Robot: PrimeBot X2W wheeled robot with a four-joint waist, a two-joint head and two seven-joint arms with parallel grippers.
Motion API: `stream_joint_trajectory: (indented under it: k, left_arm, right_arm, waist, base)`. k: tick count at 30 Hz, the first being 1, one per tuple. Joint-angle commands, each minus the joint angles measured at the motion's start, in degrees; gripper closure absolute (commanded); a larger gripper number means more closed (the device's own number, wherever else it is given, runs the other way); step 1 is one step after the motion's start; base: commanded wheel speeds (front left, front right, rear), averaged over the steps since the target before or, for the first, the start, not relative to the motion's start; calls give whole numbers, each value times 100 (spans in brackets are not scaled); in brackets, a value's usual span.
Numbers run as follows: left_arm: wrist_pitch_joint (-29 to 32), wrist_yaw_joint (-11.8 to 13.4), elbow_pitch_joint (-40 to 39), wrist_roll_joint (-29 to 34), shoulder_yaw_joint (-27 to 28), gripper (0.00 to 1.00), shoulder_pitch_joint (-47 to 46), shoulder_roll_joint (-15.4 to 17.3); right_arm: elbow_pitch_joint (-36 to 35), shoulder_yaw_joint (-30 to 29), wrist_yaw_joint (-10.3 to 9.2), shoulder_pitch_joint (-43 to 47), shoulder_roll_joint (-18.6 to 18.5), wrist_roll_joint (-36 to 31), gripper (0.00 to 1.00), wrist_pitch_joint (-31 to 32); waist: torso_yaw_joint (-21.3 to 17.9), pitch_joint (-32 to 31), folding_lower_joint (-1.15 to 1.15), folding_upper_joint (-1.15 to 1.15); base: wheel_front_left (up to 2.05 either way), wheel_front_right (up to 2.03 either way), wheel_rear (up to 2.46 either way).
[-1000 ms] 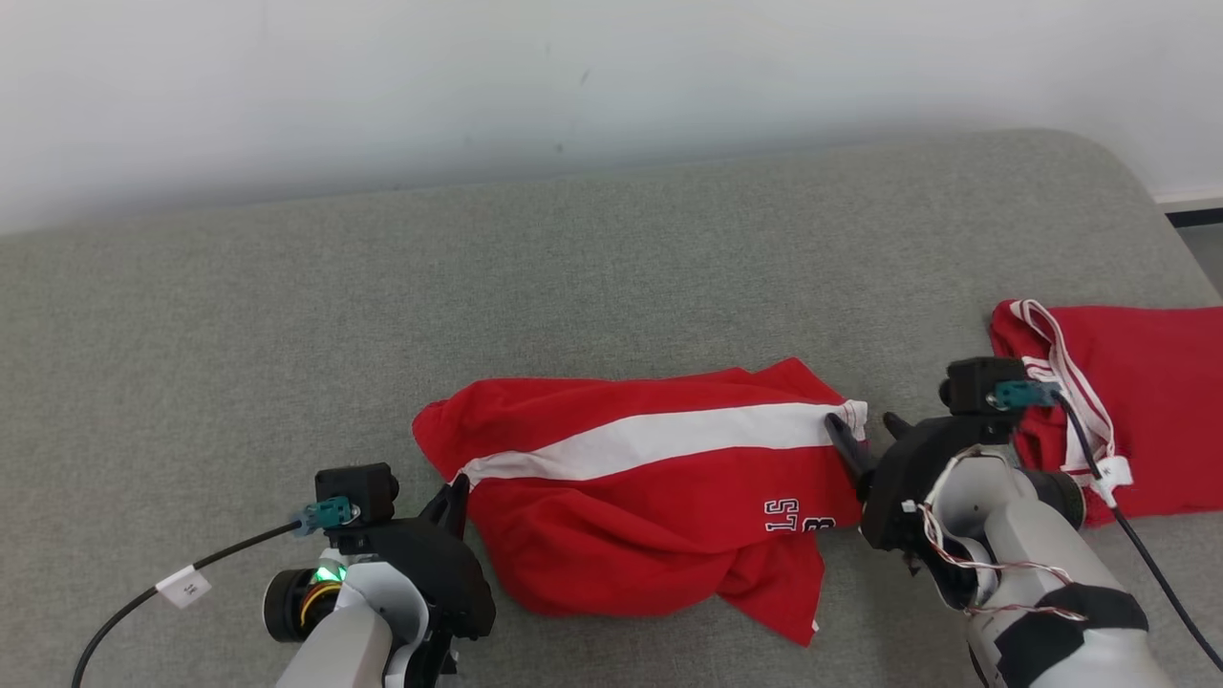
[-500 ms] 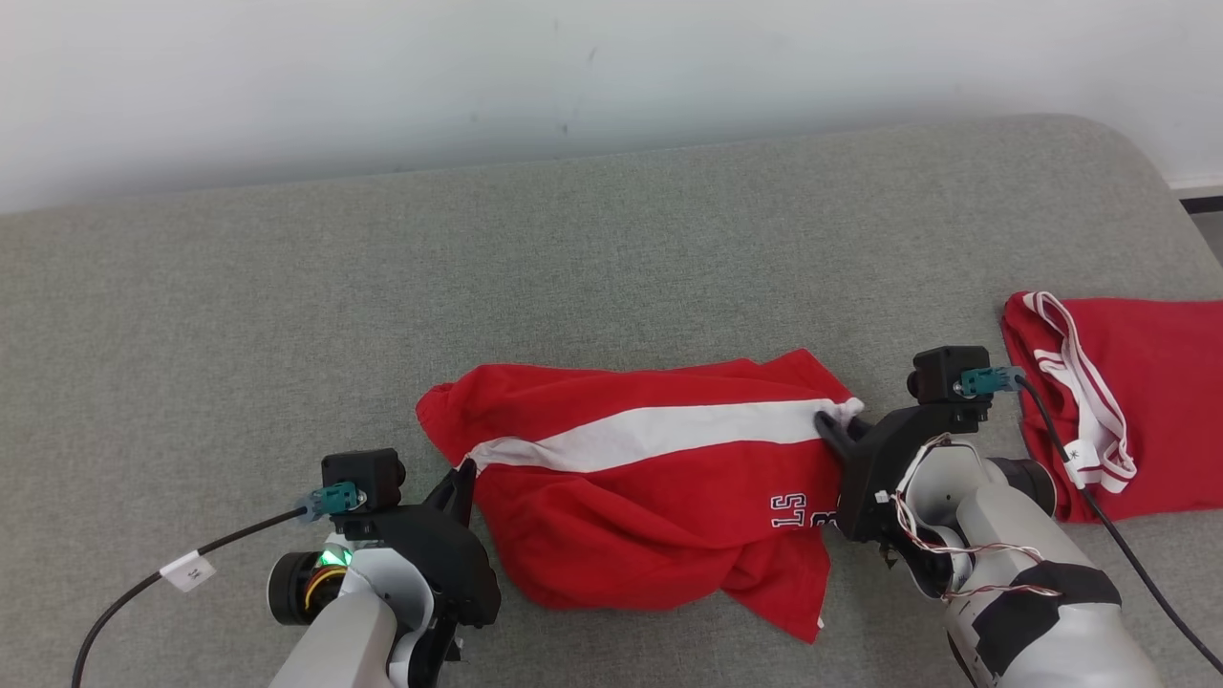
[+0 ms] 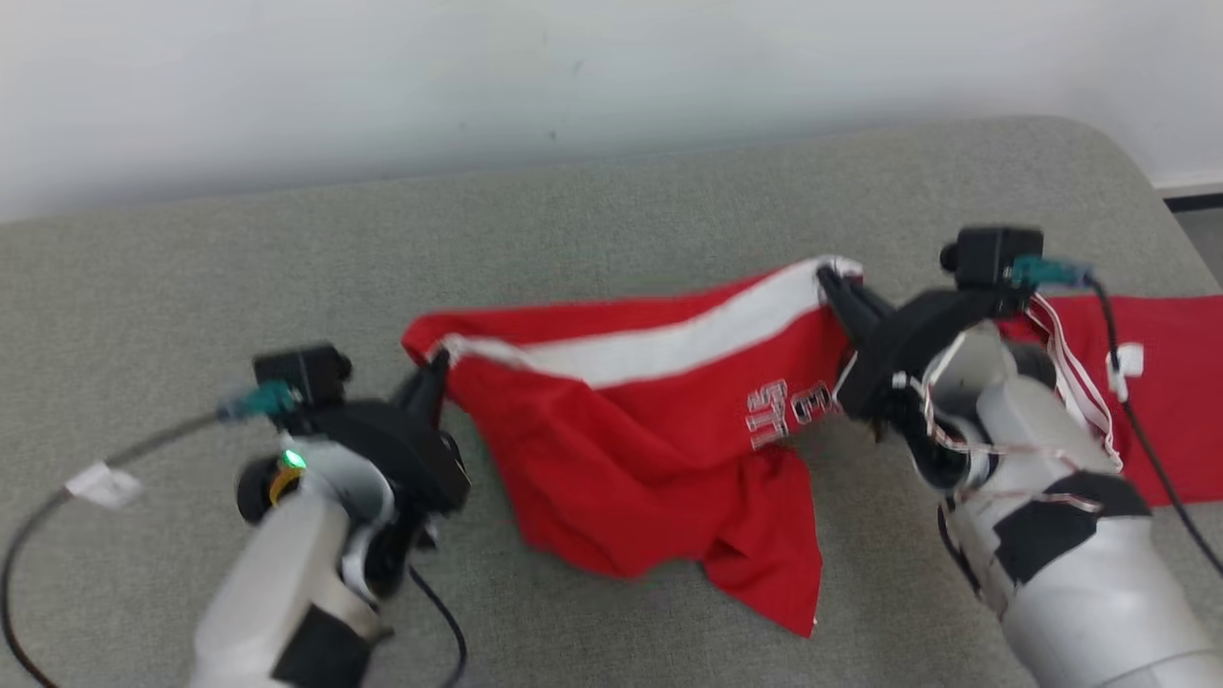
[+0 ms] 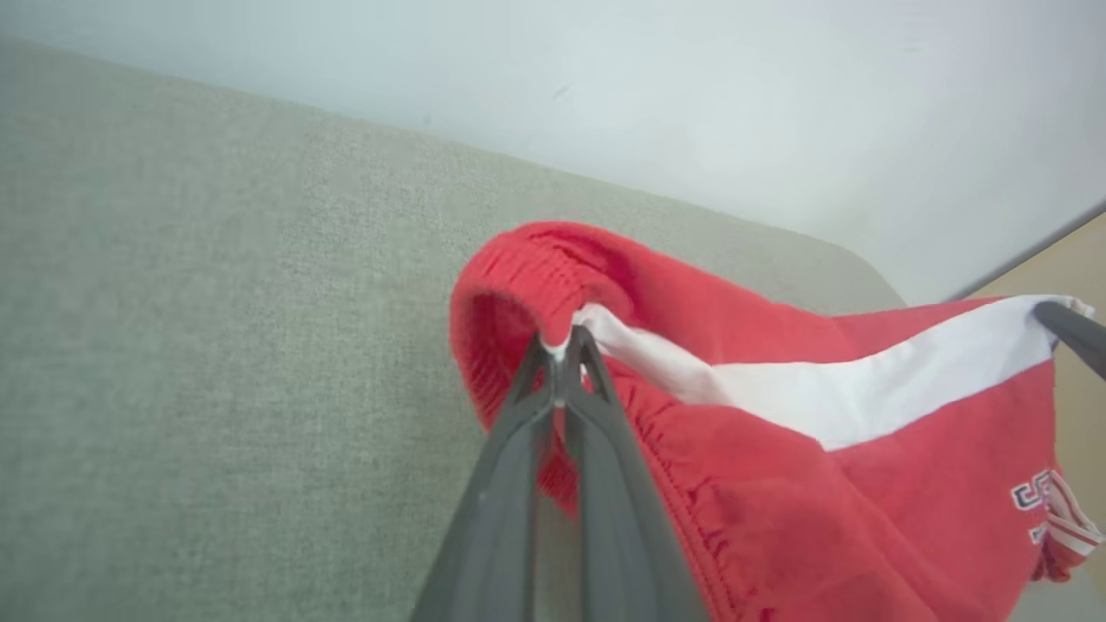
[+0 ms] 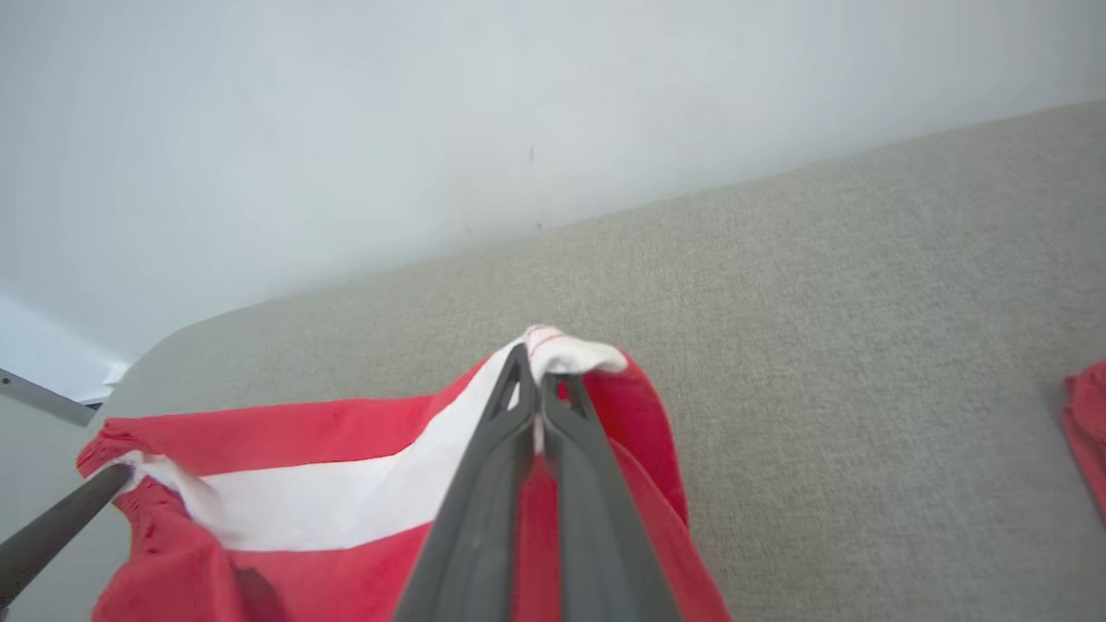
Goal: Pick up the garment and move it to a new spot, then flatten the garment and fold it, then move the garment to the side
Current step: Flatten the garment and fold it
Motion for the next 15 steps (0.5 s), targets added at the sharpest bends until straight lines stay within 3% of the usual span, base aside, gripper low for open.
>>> stream_joint_trajectory:
  k: [1,10,15]
  left_arm:
    - [66,-22,-64,-83,44,100,-181,81]
    - [1275,13,-717,-655,370,100,-1787,599]
    - [1408,221,-1037,-583,533,100,-2883,821]
  right_arm:
    - [-62,-4,-15,-130,-43,22,100,20]
    - [-438,-86,-15,-1720,-167,192,100,359]
    - [-355,-303,-15,-2807,-218,-39,100,46]
  waist:
    - [-63,97,0,-1]
    - [-253,947,0,-1]
    - [-290,1588,0,-1]
  base:
    - [0,0,0]
    - [0,0,0]
    - [0,0,0]
